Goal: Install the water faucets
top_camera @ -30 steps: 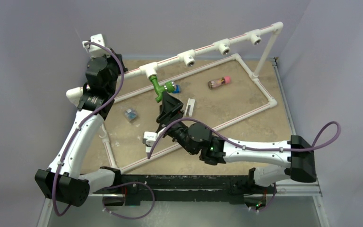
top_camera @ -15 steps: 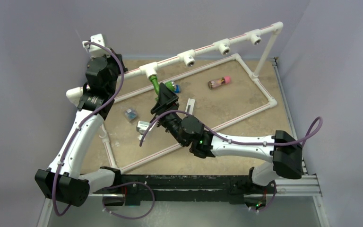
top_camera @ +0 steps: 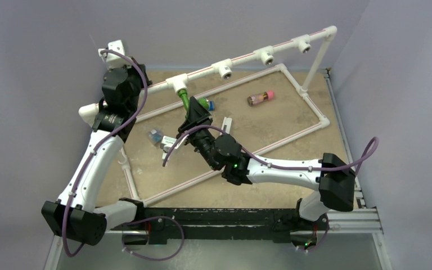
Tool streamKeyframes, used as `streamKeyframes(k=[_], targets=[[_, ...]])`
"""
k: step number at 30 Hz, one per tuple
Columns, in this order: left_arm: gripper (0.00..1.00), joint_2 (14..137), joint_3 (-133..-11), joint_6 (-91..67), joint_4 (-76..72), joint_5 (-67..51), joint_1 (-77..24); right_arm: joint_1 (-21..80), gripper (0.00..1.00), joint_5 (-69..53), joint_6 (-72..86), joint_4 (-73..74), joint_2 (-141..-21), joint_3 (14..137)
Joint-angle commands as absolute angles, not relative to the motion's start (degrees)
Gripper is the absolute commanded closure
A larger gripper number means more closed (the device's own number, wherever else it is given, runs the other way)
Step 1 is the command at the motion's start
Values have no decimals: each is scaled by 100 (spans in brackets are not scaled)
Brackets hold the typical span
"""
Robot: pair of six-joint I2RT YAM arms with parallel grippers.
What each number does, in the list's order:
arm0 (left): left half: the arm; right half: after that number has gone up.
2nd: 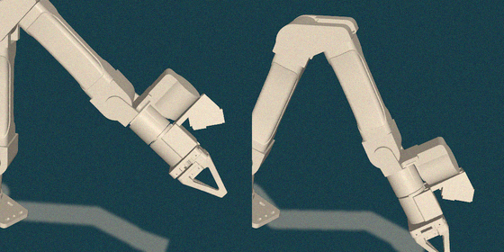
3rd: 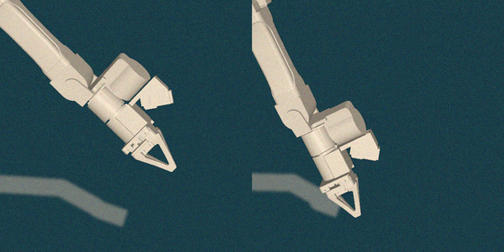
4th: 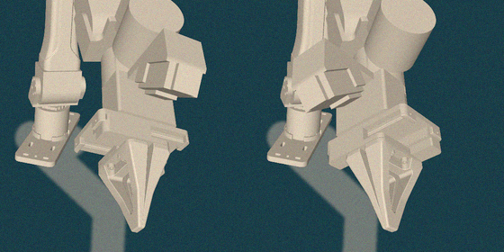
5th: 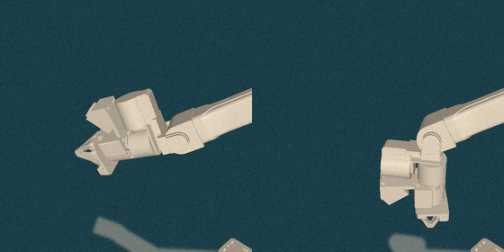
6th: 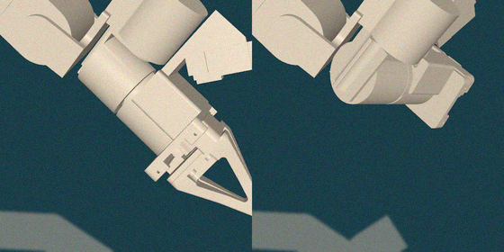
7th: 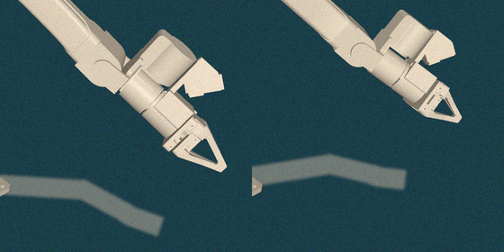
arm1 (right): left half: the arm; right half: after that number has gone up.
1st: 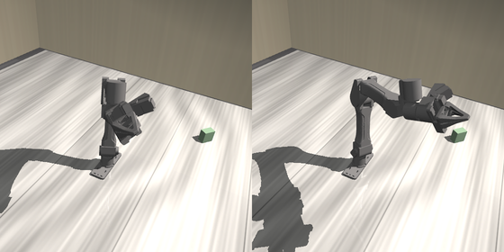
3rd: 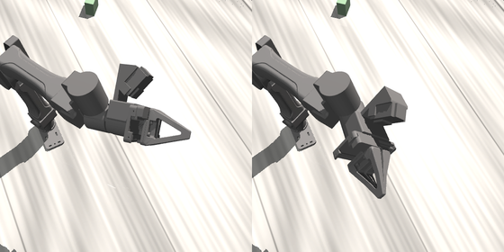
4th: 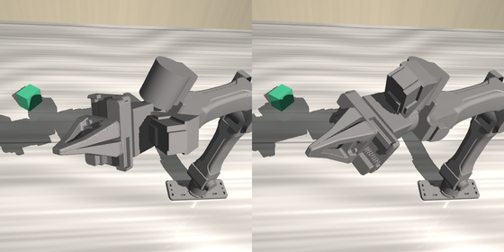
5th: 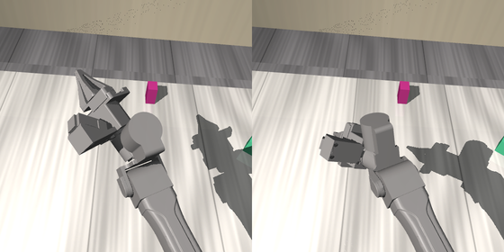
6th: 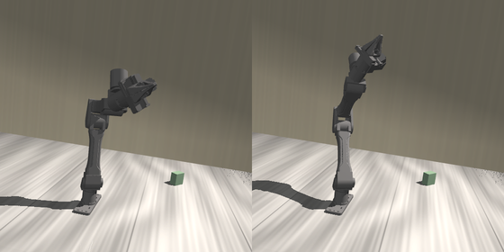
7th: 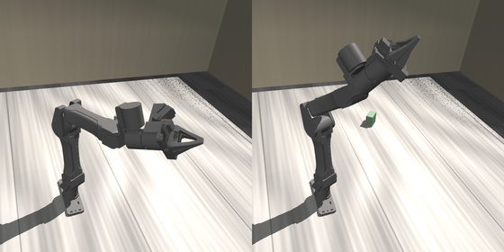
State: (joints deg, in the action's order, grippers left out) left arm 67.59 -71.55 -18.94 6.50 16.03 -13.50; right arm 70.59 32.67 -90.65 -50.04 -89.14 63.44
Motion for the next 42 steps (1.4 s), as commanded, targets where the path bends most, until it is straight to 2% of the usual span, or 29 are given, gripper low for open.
streamKeyframes(k=[1, 2, 8, 15, 25, 34, 40, 42], targets=[[100, 6968, -6851, -1916, 1964, 1384, -1397, 7057, 97, 3584, -8872, -5508, -8944, 6520], [100, 6968, -6847, -1916, 1968, 1388, -1397, 7060, 100, 3657, -8796, -5520, -8967, 6528], [100, 6956, -6848, -1916, 1968, 1397, -1398, 7173, 100, 3990, -7309, -5470, -9073, 6767], [100, 6937, -6838, -1916, 1966, 1402, -1397, 7258, 100, 3940, -3320, -4724, -9053, 7349], [100, 6878, -6851, -1907, 1994, 1415, -1397, 7209, 100, 3321, 1680, -5024, -8902, 7104], [100, 6795, -6807, -1914, 1999, 1397, -1397, 6893, 100, 3066, 5432, -5521, -8746, 6725], [100, 6772, -6794, -1934, 2011, 1363, -1397, 6762, 100, 2859, 7164, -5670, -8736, 6641], [100, 6759, -6790, -1934, 2012, 1362, -1397, 6735, 93, 2737, 7436, -5768, -8730, 6642]])
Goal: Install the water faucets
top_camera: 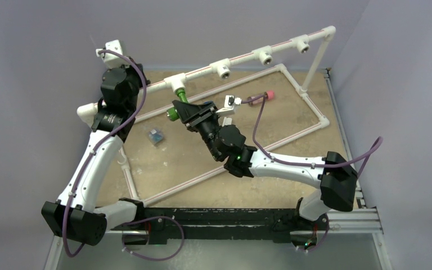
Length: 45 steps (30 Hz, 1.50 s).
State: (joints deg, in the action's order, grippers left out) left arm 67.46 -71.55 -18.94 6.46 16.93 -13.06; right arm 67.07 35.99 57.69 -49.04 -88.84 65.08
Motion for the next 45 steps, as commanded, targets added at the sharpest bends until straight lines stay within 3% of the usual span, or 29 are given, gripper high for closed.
streamKeyframes(k=[1, 13, 18, 33, 45], targets=[[100, 6754, -6790, -1934, 2008, 1362, -1397, 6734, 89, 2693, 7485, -5780, -8721, 6647], [100, 6765, -6769, -1934, 2003, 1372, -1397, 6669, 41, 2642, 7485, -5210, -8214, 6214], [100, 6800, -6802, -1934, 2002, 1367, -1397, 6640, 31, 2570, 7217, -4821, -7874, 6001], [100, 6907, -6888, -1946, 2017, 1338, -1397, 6559, 25, 2396, 5366, -3218, -6579, 5417], [100, 6960, -6956, -1942, 2035, 1327, -1397, 6555, 25, 2233, 157, -1623, -6143, 6565]])
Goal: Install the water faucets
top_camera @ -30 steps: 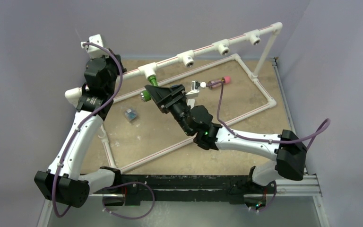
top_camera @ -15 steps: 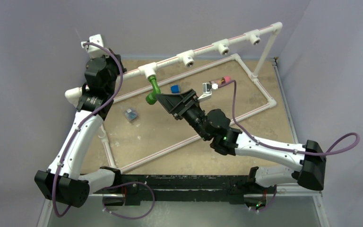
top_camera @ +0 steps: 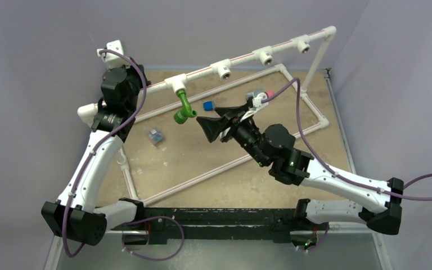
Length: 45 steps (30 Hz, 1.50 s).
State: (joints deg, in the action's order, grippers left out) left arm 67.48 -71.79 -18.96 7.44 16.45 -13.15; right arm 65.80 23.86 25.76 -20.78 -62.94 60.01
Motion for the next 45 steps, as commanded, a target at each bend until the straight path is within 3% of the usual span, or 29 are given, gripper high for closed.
streamKeyframes(k=[1, 11, 23, 45], targets=[[100, 6956, -6960, -1942, 2034, 1327, -1397, 6556, 25, 2241, -384, -1604, -6141, 6627], [100, 6901, -6930, -1909, 2033, 1351, -1397, 6770, 26, 1443, -4064, -1133, -6337, 6949], [100, 6865, -6856, -1914, 1995, 1336, -1397, 7667, 21, 3078, -9070, -2244, -6617, 6036], [100, 6891, -6881, -1934, 2002, 1274, -1405, 7734, 23, 3339, -10200, -2007, -7996, 7197]])
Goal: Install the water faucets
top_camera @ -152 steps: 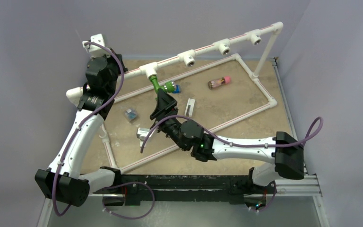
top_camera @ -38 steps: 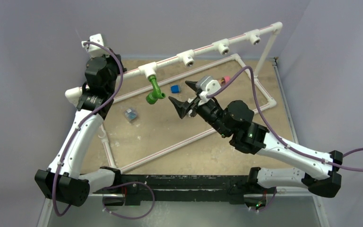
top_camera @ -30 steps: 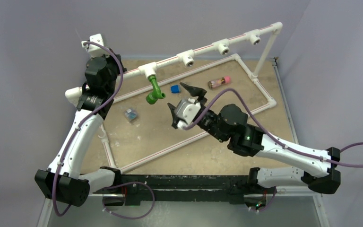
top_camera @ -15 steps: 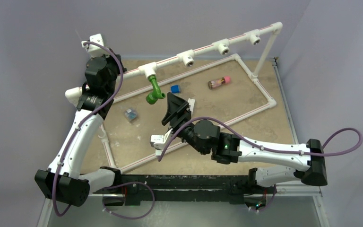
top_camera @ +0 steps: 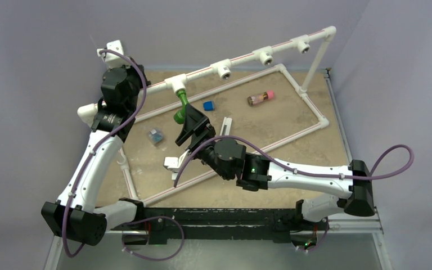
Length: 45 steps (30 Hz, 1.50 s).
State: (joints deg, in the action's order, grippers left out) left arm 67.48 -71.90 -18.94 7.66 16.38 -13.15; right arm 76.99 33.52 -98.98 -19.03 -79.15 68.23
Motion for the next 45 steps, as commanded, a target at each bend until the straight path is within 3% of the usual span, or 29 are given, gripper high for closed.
streamKeyframes(k=[1, 16, 26, 34, 45], targets=[[100, 6891, -6882, -1934, 1996, 1267, -1401, 7734, 23, 3325, -10204, -1952, -8044, 7249], [100, 6829, -6830, -1942, 1986, 1266, -1419, 7412, 22, 3322, -10022, -1855, -8474, 7321], [100, 6794, -6814, -1942, 1978, 1274, -1437, 7247, 27, 3312, -9936, -2173, -8789, 7363], [100, 6794, -6814, -1927, 1952, 1309, -1483, 7184, 45, 3375, -9791, -2521, -8821, 7318], [100, 6820, -6847, -1925, 1953, 1327, -1503, 7185, 99, 3578, -9037, -3315, -8783, 7085]])
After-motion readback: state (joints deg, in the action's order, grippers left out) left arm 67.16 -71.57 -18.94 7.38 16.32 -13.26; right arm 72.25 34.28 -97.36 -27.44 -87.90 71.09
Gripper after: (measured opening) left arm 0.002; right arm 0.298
